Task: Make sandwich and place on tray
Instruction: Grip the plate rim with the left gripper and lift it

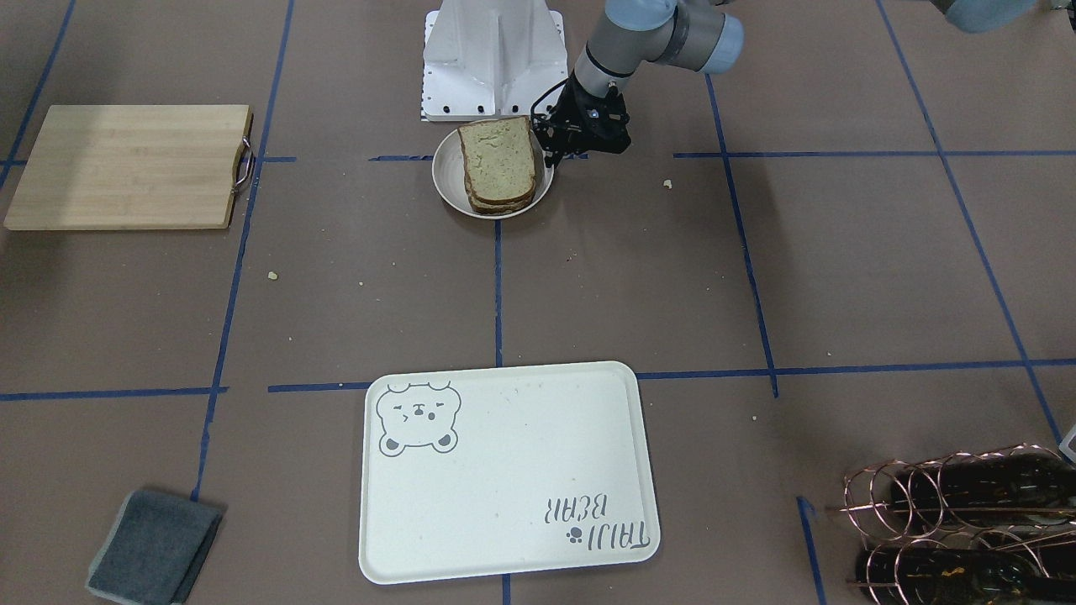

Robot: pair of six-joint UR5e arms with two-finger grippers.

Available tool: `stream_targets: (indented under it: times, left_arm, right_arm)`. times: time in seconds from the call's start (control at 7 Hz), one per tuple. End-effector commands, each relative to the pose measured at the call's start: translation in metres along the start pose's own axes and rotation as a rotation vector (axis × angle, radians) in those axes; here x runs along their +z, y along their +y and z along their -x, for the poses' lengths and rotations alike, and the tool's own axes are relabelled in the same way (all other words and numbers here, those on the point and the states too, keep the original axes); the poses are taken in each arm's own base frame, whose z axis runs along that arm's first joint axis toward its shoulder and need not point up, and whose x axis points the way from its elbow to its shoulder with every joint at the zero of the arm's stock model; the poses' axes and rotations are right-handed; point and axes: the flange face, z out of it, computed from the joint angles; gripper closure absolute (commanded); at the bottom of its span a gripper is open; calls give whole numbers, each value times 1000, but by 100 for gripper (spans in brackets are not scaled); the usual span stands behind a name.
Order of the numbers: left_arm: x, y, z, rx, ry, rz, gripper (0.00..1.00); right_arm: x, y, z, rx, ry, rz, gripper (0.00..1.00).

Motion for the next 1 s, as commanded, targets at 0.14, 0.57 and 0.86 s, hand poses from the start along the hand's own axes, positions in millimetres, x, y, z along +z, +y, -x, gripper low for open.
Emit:
stream_targets:
  times: [0.14, 0.57, 0.86]
  left_arm:
    - [-30, -43, -15, -13, 45, -62, 100]
    - [-69, -190, -45, 102, 64, -153, 100]
    - [-69, -299, -58, 142, -9, -206, 100]
  right_arm:
    - [3, 0, -3, 4, 1, 5, 0]
    - [3, 1, -3, 2, 0, 6, 0]
    - [4, 2, -3, 2, 0, 7, 0]
